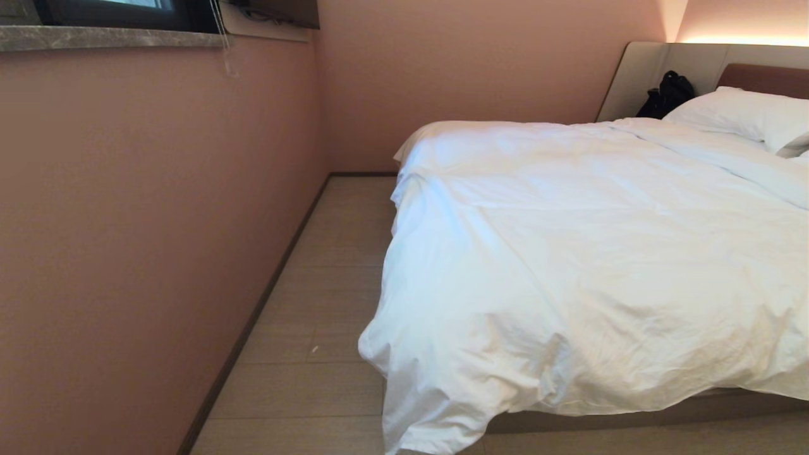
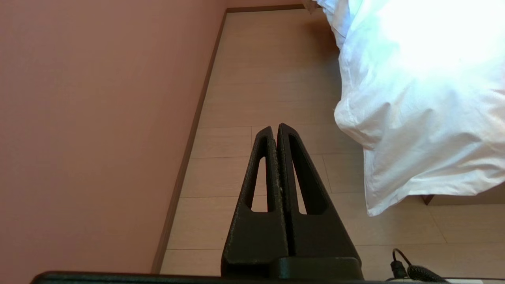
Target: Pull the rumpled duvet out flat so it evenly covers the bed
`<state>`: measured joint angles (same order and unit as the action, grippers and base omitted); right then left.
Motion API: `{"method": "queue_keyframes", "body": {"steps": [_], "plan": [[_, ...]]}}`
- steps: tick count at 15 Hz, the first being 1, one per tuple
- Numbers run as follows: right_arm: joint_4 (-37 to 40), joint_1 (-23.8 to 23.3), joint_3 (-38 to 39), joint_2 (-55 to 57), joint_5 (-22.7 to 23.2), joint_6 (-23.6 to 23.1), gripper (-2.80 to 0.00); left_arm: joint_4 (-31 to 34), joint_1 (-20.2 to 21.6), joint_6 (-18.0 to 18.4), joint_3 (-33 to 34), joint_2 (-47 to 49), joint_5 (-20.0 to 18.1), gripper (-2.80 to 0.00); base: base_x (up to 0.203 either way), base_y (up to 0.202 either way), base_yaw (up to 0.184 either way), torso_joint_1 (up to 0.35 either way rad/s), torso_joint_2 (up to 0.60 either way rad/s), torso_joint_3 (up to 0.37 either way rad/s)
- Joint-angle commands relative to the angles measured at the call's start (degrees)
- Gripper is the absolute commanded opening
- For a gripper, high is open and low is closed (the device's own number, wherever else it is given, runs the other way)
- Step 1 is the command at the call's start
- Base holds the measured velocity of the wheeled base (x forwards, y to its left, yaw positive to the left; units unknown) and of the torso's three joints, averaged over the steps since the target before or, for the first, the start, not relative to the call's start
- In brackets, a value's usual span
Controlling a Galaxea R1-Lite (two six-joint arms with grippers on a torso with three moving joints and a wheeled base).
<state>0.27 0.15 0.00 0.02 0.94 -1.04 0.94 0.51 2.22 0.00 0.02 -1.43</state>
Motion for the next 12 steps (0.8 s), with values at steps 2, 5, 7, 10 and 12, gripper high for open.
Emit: {"method": "queue_keyframes", "body": {"steps": [2, 5, 7, 10, 12], "plan": [[0.0, -0.06, 0.0, -0.02, 0.03, -0.02, -2.8, 0.03, 0.02, -0.02, 0.0, -0.02, 0.28, -2.8, 0.0, 0.0, 0.0, 0.0, 0.0, 0.0], [0.0, 0.03, 0.0, -0.02, 0.03, -0.02, -2.8, 0.03, 0.02, -0.02, 0.0, -0.02, 0.28, -2.8, 0.0, 0.0, 0.0, 0.0, 0.0, 0.0], [0.0, 0.01, 0.0, -0.02, 0.03, -0.02, -2.8, 0.03, 0.02, -0.02, 0.0, -0.02, 0.28, -2.8, 0.0, 0.0, 0.0, 0.0, 0.0, 0.0], [0.0, -0.04, 0.0, -0.02, 0.03, -0.02, -2.8, 0.03, 0.02, -0.02, 0.0, -0.02, 0.28, -2.8, 0.0, 0.0, 0.0, 0.0, 0.0, 0.0], [0.0, -0.01, 0.0, -0.02, 0.03, -0.02, -2.8, 0.03, 0.02, -0.02, 0.0, -0.02, 0.28, -2.8, 0.0, 0.0, 0.0, 0.0, 0.0, 0.0]]}}
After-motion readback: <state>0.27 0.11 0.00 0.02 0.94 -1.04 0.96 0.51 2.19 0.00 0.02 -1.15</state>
